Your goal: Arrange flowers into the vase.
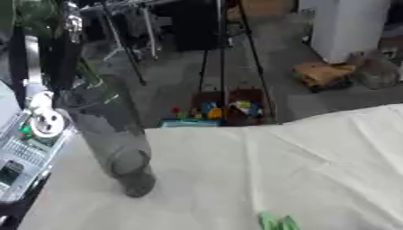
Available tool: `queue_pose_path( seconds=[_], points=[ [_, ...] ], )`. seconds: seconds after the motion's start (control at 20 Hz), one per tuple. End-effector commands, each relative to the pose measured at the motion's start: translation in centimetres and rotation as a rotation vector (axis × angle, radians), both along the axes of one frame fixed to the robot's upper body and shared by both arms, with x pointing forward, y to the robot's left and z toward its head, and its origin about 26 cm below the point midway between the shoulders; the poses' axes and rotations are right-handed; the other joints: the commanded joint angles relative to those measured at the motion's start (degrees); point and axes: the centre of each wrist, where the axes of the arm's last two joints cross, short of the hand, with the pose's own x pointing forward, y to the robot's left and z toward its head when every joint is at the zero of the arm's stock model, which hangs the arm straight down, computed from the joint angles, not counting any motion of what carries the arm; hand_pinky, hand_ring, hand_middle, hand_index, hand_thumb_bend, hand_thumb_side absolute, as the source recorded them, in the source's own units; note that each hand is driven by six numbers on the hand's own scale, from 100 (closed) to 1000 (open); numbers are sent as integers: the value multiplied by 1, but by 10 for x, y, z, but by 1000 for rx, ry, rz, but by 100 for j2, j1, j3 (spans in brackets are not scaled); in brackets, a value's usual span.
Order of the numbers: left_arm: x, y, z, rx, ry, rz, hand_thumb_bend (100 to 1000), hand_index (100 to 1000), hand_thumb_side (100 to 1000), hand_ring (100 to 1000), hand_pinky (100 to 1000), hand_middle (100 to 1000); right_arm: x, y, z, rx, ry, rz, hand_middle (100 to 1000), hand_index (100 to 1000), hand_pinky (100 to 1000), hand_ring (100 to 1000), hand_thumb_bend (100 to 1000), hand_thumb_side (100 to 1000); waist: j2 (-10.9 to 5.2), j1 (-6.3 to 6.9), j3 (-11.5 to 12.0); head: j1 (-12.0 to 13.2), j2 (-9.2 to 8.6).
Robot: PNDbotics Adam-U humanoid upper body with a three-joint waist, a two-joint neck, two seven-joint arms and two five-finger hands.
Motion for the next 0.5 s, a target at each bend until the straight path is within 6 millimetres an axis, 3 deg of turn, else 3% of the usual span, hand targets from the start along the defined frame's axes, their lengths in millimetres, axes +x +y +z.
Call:
queue_pose_path(
  seconds=[0.05, 0.5],
  points=[
    [-9, 8, 10, 45, -7, 36, 100, 542, 907, 858, 558, 781, 4, -1, -7, 19, 25, -5, 446, 797, 620, 849, 100, 868, -101, 96, 114, -14, -13],
    [-19, 16, 11, 135, 74, 76, 100, 610, 914, 900, 603, 824, 1, -1, -8, 20, 29, -10, 446, 798, 621, 850, 100, 870, -105, 110, 181, -52, 6]
  ],
)
